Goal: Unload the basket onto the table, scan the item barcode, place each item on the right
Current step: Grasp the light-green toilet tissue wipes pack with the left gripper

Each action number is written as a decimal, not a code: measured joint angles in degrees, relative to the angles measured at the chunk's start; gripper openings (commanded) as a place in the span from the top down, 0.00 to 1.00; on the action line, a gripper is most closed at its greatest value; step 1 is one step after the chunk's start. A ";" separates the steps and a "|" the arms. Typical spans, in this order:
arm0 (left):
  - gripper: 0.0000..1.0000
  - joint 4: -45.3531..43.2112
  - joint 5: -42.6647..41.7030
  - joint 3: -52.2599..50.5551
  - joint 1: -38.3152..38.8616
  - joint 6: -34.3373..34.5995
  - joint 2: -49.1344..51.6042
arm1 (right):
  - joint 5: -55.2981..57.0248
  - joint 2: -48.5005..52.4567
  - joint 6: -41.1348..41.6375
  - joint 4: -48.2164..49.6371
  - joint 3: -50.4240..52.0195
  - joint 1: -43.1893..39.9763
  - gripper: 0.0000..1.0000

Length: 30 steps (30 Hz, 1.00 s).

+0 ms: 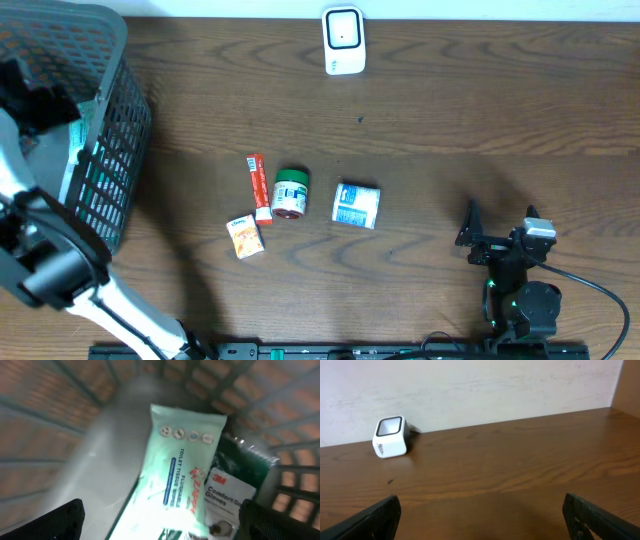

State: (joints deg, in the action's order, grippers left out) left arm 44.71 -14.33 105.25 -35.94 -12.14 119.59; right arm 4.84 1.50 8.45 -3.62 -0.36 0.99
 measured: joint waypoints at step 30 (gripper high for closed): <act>0.11 3.48 -4.02 1.40 -0.37 -3.34 10.91 | 0.00 0.00 0.00 0.00 0.00 0.00 0.01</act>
State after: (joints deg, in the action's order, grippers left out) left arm 48.18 -18.35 106.65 -36.32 -15.49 130.50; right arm 4.84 1.50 8.45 -3.62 -0.36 0.99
